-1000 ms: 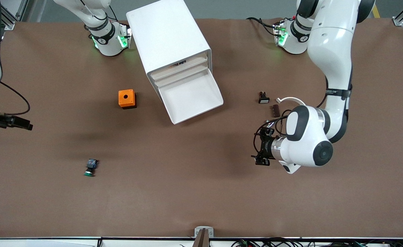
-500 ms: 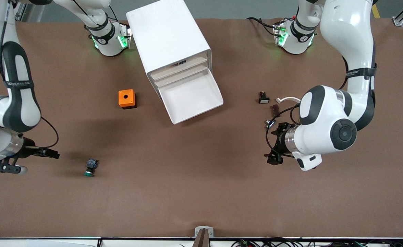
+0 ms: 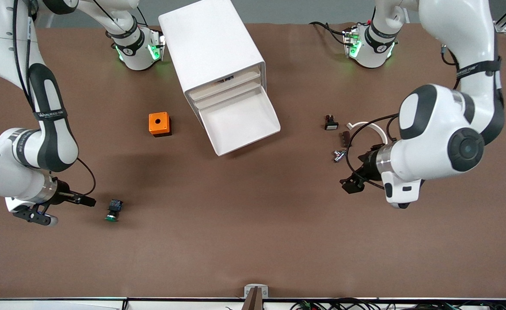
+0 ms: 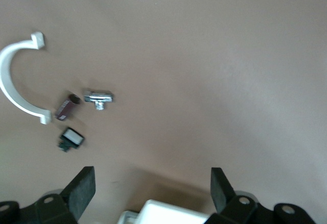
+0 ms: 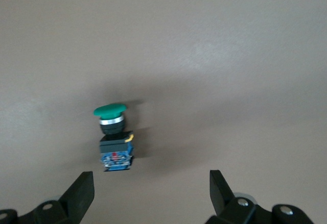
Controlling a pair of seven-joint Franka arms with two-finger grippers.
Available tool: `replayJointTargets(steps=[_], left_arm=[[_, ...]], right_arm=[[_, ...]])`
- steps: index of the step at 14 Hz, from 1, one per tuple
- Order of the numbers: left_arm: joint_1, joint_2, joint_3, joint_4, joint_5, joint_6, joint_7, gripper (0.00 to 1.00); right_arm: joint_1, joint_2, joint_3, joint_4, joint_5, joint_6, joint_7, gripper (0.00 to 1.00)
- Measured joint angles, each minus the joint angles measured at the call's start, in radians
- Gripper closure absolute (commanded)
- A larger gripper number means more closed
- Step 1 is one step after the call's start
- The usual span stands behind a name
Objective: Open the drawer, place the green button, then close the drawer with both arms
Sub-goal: 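Reach the right gripper to the green push button while the left gripper withdraws, then grasp the green push button with the right gripper and lift it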
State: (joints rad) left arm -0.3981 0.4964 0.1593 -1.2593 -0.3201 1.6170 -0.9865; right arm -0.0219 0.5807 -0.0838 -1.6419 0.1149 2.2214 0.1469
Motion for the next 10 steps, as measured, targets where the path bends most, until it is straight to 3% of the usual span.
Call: replayJointTargets(steps=[6, 10], left_arm=[[0.004, -0.098, 0.0, -0.026, 0.14, -0.074, 0.242, 0.01], [0.016, -0.176, 0.0, -0.079, 0.158, -0.083, 0.327, 0.01]], right_arm=[[0.062, 0.027, 0.002, -0.057, 0.003, 0.102, 0.168, 0.0], [0.076, 0.062, 0.002, -0.062, 0.003, 0.149, 0.216, 0.0]])
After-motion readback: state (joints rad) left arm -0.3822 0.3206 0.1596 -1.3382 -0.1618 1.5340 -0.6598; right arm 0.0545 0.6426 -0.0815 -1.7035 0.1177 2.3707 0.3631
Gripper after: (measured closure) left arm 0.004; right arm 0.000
